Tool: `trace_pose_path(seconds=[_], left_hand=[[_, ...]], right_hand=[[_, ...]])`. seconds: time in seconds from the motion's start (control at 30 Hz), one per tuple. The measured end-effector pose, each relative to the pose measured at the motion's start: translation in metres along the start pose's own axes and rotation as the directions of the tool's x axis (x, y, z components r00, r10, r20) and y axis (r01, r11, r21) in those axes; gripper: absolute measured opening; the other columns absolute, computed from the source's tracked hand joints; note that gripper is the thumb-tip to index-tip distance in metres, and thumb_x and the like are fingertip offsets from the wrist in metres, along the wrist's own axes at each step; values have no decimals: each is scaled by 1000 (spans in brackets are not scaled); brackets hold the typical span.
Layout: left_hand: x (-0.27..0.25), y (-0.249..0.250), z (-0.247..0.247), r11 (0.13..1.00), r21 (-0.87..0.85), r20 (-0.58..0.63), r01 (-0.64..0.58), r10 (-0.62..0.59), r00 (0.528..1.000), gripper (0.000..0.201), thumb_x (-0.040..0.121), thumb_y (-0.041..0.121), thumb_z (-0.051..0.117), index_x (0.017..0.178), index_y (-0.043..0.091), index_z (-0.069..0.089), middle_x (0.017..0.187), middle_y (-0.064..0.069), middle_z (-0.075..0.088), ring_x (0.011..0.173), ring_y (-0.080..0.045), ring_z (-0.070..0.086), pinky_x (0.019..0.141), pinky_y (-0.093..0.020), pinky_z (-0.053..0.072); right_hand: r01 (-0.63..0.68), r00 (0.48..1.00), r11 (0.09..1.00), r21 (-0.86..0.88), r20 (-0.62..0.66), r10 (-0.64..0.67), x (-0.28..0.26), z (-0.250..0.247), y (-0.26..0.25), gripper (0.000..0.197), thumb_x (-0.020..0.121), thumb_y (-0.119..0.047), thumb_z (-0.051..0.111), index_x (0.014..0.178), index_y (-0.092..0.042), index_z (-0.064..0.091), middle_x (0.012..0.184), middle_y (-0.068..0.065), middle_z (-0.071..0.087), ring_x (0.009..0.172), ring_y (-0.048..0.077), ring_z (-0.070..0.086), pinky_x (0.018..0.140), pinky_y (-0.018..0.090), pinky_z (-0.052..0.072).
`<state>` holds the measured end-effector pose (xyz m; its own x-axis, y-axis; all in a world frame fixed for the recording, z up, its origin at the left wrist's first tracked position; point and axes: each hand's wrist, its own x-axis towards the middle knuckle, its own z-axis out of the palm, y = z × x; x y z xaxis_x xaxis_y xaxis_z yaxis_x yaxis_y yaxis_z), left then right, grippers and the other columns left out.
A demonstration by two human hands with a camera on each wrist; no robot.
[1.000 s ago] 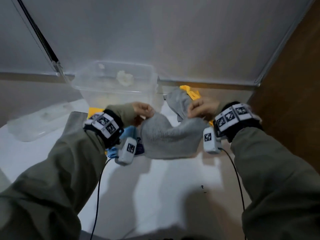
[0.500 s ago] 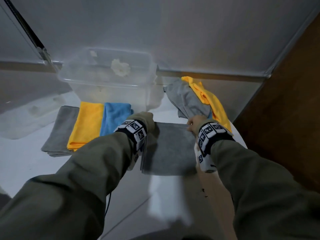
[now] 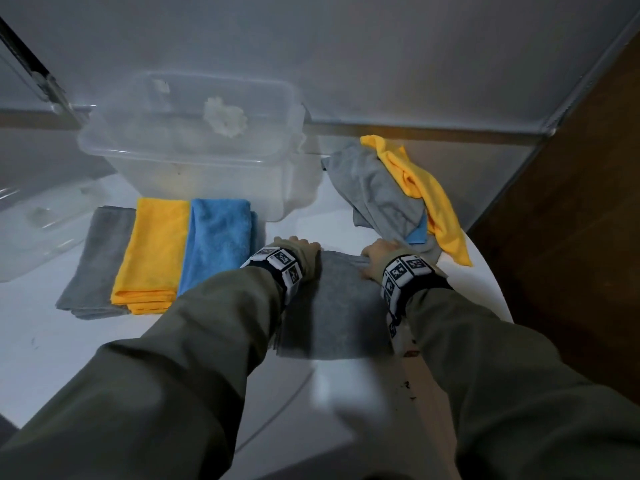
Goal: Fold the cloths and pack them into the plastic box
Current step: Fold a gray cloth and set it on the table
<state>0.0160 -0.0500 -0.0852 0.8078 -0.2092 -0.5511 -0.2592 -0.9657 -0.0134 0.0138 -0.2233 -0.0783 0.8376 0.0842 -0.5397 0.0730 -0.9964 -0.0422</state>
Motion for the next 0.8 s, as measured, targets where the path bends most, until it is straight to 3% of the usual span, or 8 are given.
trace_pose_path(seconds=[0.1,0.23,0.33,0.4,0.5,0.6,0.7,0.8], left_hand=[[-2,-1,-12,999,26,-33,-40,41,999,69,68,45,69,127,20,43,130,-8,41,123,-29,38,102,-50,32],[-17,9,-43,888,-424,-129,-177,135,982,101,56,34,86,136,17,27,138,-5,41,124,-24,45,106,-40,37],[-29,13,-65,905,-383,-144,-183,137,980,69,74,28,75,131,9,41,130,-12,53,117,-27,52,100,-31,40],[-43,5,-74,889,-415,-186,-193,125,975,47,83,26,66,123,5,52,118,-15,59,109,-28,55,88,-26,40],[-71,-19,-84,727,-646,-249,-233,88,964,37,83,26,67,114,7,60,103,-10,60,94,-21,56,87,-26,41],[-95,-45,-89,541,-798,-275,-265,64,959,20,83,19,66,101,12,62,98,-9,64,91,-24,60,93,-34,46],[-109,-64,-85,399,-879,-296,-261,-27,955,6,83,18,64,87,14,63,84,-2,64,79,-23,60,92,-37,47],[-116,-77,-78,297,-911,-345,-287,-164,924,26,86,18,62,108,5,61,94,-7,64,86,-23,60,93,-35,45]], right_hand=[[67,998,981,182,-20,-65,-8,-17,-2,36,81,-31,66,114,-19,61,114,11,55,112,31,51,94,34,43],[225,974,877,425,-119,-192,-18,-44,-17,31,75,-15,71,103,-24,63,98,6,61,104,26,58,92,31,46],[344,926,731,589,-342,-161,-31,-59,-26,33,71,-8,74,95,-21,56,96,9,63,95,23,60,90,34,50],[380,907,649,660,-403,-121,-40,-64,-24,50,66,-14,81,104,-24,50,107,7,61,100,20,58,93,33,48],[315,947,740,595,-244,-208,-51,-65,-14,75,67,-23,82,131,-19,44,129,6,55,120,22,50,105,37,40],[256,966,776,577,-183,-183,-57,-67,-10,65,70,-24,80,128,-12,51,130,5,55,125,23,49,105,30,37],[250,966,722,645,-219,-138,-68,-76,-15,41,74,-23,77,107,-11,57,104,1,55,109,19,53,87,24,38],[249,967,621,743,-223,-121,-77,-89,-33,33,78,-22,74,97,-12,48,80,0,49,77,21,53,59,25,42]])
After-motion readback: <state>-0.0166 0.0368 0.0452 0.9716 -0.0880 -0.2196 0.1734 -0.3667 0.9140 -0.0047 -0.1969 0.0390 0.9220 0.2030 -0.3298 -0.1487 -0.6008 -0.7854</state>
